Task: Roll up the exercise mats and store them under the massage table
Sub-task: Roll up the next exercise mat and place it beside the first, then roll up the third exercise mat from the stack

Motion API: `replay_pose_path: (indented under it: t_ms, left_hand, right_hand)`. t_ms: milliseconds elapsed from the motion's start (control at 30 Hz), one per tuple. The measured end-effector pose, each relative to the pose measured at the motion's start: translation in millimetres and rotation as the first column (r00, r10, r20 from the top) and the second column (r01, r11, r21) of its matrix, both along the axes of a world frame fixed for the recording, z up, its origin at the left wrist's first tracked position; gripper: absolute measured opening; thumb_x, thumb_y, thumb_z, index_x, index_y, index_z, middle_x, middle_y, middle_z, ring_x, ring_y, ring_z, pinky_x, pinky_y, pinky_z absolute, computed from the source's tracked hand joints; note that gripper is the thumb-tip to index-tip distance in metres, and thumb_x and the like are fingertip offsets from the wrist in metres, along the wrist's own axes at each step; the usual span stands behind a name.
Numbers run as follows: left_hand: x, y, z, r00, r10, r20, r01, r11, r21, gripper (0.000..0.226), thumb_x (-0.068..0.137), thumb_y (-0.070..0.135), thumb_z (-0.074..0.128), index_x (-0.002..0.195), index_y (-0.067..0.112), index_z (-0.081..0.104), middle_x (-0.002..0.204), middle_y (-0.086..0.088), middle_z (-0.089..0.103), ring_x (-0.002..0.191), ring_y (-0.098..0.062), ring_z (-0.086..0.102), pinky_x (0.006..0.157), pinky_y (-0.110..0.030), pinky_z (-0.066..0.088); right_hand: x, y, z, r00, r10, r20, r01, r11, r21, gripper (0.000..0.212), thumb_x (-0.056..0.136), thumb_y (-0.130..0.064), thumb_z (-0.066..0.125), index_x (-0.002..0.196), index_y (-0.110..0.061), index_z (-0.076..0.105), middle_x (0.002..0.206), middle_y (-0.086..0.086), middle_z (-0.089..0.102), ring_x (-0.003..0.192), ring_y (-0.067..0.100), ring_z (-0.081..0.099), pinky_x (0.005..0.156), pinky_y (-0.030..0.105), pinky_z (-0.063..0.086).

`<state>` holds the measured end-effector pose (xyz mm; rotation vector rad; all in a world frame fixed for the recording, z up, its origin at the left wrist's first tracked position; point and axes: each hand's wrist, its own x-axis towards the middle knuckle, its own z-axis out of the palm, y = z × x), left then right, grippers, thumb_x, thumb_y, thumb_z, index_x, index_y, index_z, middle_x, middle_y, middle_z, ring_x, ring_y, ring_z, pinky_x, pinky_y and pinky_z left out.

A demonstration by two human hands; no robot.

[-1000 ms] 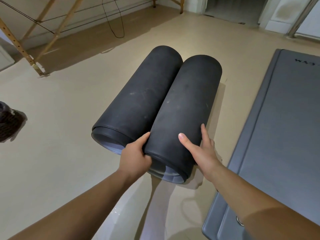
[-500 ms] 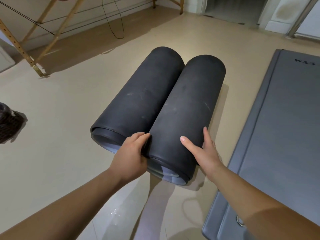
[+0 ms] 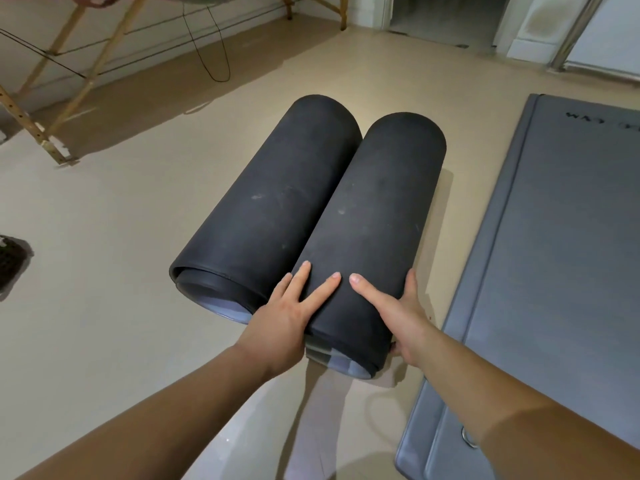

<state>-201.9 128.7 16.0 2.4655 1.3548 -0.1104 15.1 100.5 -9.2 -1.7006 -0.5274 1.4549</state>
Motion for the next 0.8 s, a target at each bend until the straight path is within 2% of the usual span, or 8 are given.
replay_pose_path:
  t_ms: [67,233,333,433,533,633,700,800]
  left_hand:
    - [-0.2,4.4,-1.6,1.0,0.005,0.0,-0.005,1.0,0.021,0.127,0.093,-0.001,0.063,0.145,0.065,-0.032,0.174,0.004,-0.022,0.163,-0.033,-0.003,0.105,-0.04,0.055]
    - [6.2,17.6,-5.4,0.999,0.037,-0.016,-0.037,0.999,-0.006,0.13,0.093,-0.004,0.061,0.143,0.066,-0.035,0.172,0.006,-0.028,0.162,-0.033,-0.009,0.1,-0.041,0.056]
    - [5.3,20.1,-8.3,0.999,0.033,-0.021,-0.034,0.999,-0.023,0.129,0.094,-0.001,0.063,0.144,0.066,-0.034,0.172,0.007,-0.028,0.162,-0.033,-0.01,0.107,-0.045,0.053]
    - [2.8,17.2,-6.4,0.999,0.036,-0.023,-0.037,0.999,-0.032,0.12,0.095,0.006,0.065,0.153,0.06,-0.025,0.173,0.005,-0.026,0.162,-0.033,-0.013,0.121,-0.055,0.038]
    - [-0.1,10.6,0.6,0.999,-0.025,0.035,0.023,0.999,0.045,0.103,0.091,0.015,0.064,0.166,0.043,-0.002,0.176,-0.001,-0.015,0.162,-0.031,-0.011,0.128,-0.06,0.02]
    - [3.7,1.0,6.0,0.965,-0.162,0.208,0.128,0.977,0.17,0.078,0.085,0.021,0.06,0.16,0.027,0.04,0.174,-0.006,0.021,0.161,-0.028,0.014,0.127,-0.057,0.025]
    - [13.4,-4.4,9.0,0.93,-0.23,0.285,0.162,0.957,0.243,0.057,0.087,0.021,0.062,0.144,0.019,0.061,0.164,-0.009,0.043,0.154,-0.028,0.033,0.125,-0.052,0.032]
    - [39.0,-13.1,8.8,0.887,-0.354,0.298,0.218,0.887,0.406,0.033,0.092,0.02,0.065,0.122,0.009,0.073,0.142,-0.015,0.062,0.135,-0.033,0.053,0.117,-0.046,0.04]
  right_hand:
    - [-4.2,5.1,-1.2,1.0,-0.01,0.001,0.01,1.0,0.01,0.144,0.038,-0.081,0.096,0.154,-0.067,0.012,0.155,-0.012,0.049,0.134,0.032,0.056,0.105,0.068,0.051]
    - [0.7,22.4,3.5,0.999,0.007,-0.038,-0.005,0.998,0.056,0.135,0.044,-0.072,0.1,0.154,-0.062,0.023,0.148,-0.015,0.058,0.126,0.031,0.064,0.103,0.067,0.053]
    - [1.8,25.9,4.4,0.999,0.04,-0.029,-0.039,0.998,0.05,0.135,0.043,-0.076,0.099,0.154,-0.062,0.022,0.148,-0.014,0.058,0.127,0.033,0.063,0.101,0.07,0.052]
    - [2.4,24.8,-0.9,1.0,0.026,0.005,-0.027,0.997,0.073,0.138,0.043,-0.078,0.097,0.157,-0.059,0.021,0.152,-0.014,0.054,0.131,0.031,0.06,0.104,0.067,0.052]
    - [3.2,26.2,0.3,0.986,-0.039,0.162,0.02,0.993,0.12,0.14,0.04,-0.085,0.093,0.159,-0.05,0.026,0.157,-0.009,0.044,0.136,0.027,0.055,0.11,0.058,0.052]
    - [3.5,23.8,1.3,0.957,-0.069,0.283,0.031,0.99,0.134,0.134,0.045,-0.087,0.088,0.159,-0.037,0.037,0.154,-0.003,0.041,0.134,0.025,0.054,0.111,0.052,0.052]
    - [8.1,19.6,2.4,0.952,-0.087,0.293,0.04,0.986,0.163,0.117,0.053,-0.086,0.086,0.151,-0.032,0.05,0.146,-0.005,0.054,0.127,0.021,0.061,0.108,0.045,0.055]
    - [27.4,11.4,6.6,0.9,-0.109,0.421,0.041,0.985,0.167,0.051,0.086,-0.063,0.078,0.117,-0.022,0.071,0.112,-0.006,0.071,0.105,0.018,0.067,0.093,0.033,0.052]
